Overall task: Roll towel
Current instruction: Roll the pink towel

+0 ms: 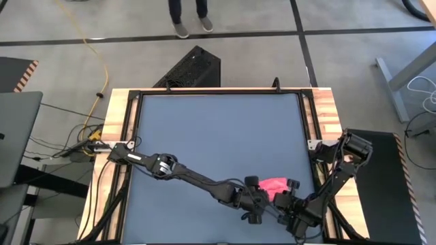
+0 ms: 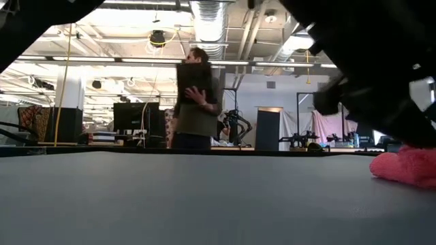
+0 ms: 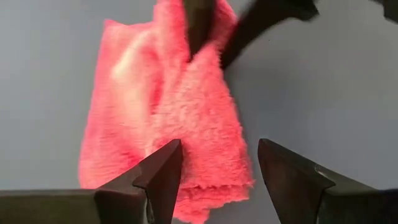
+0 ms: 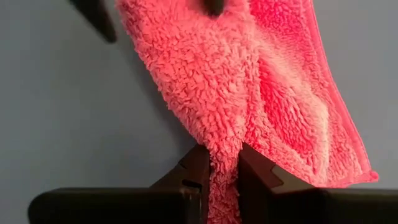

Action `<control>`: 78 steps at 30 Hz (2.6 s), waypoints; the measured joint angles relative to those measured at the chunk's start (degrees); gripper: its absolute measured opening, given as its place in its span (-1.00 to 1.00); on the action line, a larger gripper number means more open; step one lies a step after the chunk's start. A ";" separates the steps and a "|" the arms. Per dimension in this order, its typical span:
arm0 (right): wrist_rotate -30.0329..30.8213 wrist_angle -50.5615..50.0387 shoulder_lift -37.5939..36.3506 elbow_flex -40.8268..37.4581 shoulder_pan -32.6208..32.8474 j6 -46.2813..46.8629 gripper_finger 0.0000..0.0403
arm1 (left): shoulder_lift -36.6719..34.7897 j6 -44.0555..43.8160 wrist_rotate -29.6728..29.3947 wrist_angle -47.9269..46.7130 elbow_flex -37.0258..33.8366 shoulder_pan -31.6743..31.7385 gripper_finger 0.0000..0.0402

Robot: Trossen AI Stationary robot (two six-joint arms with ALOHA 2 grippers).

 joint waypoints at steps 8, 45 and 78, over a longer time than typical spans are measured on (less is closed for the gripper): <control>-0.05 0.37 0.00 0.33 -0.43 -0.02 -0.59 | -0.16 1.87 -3.94 -2.02 0.13 0.07 0.01; -3.18 -0.34 -0.15 0.42 -1.24 -0.82 -0.59 | -0.37 -21.44 8.18 -4.91 -2.54 0.73 -0.95; -26.39 9.05 -9.04 -3.37 -5.26 1.32 -0.73 | -0.02 -33.75 29.87 1.49 -2.69 3.21 -1.00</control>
